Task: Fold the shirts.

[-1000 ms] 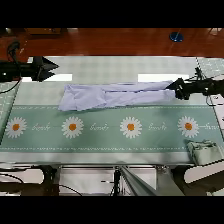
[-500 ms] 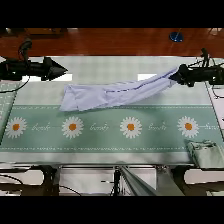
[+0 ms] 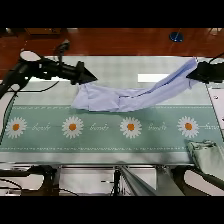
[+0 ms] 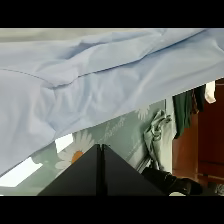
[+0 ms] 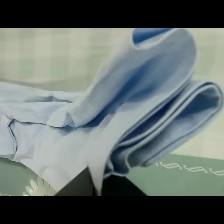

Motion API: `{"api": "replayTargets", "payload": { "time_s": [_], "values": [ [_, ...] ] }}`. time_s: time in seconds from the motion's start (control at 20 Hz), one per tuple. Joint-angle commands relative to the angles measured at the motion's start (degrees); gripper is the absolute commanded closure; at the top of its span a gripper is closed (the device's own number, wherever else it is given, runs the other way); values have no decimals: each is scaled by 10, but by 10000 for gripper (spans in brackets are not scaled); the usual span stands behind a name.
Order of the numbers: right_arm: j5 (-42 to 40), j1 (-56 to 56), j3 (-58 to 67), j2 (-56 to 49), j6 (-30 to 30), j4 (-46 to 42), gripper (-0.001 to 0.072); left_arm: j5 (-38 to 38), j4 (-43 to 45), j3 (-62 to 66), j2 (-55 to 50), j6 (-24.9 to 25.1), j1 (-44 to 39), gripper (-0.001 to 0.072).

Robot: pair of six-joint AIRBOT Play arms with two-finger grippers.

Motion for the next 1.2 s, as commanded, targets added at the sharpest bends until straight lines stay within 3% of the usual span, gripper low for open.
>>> {"api": "replayTargets", "payload": {
  "time_s": [0.0, 0.15, 0.45, 1.15],
  "values": [
    [28, 0, 0, 67, 10, -54, 685, 57, -3, 0, -5, -25, -90, 682],
    [39, 0, 0, 94, 18, -57, 684, 117, -3, 0, -19, -54, -160, 682],
    [59, 0, 0, 104, 25, -43, 684, 177, -43, 0, -77, -60, -273, 682],
    [74, 1, 0, 115, 27, 8, 685, 261, -254, 30, -241, -57, -367, 683]
  ]
}}
